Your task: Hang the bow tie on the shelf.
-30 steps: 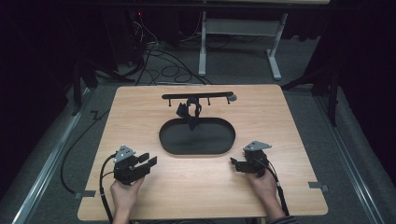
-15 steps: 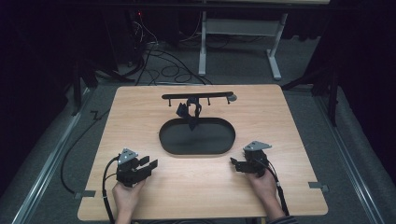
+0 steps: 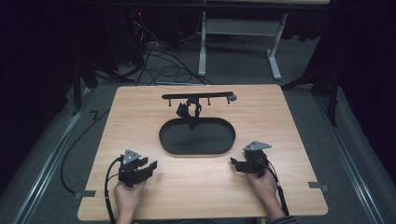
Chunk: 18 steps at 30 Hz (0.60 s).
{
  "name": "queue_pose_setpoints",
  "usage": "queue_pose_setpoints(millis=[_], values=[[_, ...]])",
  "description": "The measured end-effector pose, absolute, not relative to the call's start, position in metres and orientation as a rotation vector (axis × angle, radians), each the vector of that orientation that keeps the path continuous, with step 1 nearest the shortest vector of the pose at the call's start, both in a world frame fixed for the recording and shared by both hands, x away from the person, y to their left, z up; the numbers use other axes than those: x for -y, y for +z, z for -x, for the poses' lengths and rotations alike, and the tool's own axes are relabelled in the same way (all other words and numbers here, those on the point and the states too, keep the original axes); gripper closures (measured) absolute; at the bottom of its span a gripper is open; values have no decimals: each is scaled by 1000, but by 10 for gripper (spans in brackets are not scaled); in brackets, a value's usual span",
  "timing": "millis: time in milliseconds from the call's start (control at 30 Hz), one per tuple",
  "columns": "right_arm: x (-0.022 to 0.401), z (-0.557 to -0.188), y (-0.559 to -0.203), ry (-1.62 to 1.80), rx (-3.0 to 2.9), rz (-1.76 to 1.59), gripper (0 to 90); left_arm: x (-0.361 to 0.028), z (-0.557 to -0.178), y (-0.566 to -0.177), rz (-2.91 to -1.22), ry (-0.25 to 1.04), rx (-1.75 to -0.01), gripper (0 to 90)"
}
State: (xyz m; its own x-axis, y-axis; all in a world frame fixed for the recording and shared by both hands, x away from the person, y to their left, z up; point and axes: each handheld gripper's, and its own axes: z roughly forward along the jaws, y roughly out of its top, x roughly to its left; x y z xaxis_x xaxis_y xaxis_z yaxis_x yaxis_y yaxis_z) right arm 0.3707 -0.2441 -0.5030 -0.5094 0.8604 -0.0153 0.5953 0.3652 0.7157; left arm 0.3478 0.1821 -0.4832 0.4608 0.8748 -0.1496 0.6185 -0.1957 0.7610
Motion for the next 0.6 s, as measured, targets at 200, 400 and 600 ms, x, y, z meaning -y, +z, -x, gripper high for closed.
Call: queue_pose_setpoints(millis=[200, 400, 600], values=[[244, -371, -503, 934, -2244, -1270, 290, -178, -349, -491, -1967, 481, -1272, 493], [244, -371, -503, 935, -2244, -1270, 290, -174, -348, -503, -2022, 547, -1278, 448], [244, -371, -503, 934, -2244, -1270, 290, -177, -346, -507, -1979, 559, -1272, 418]])
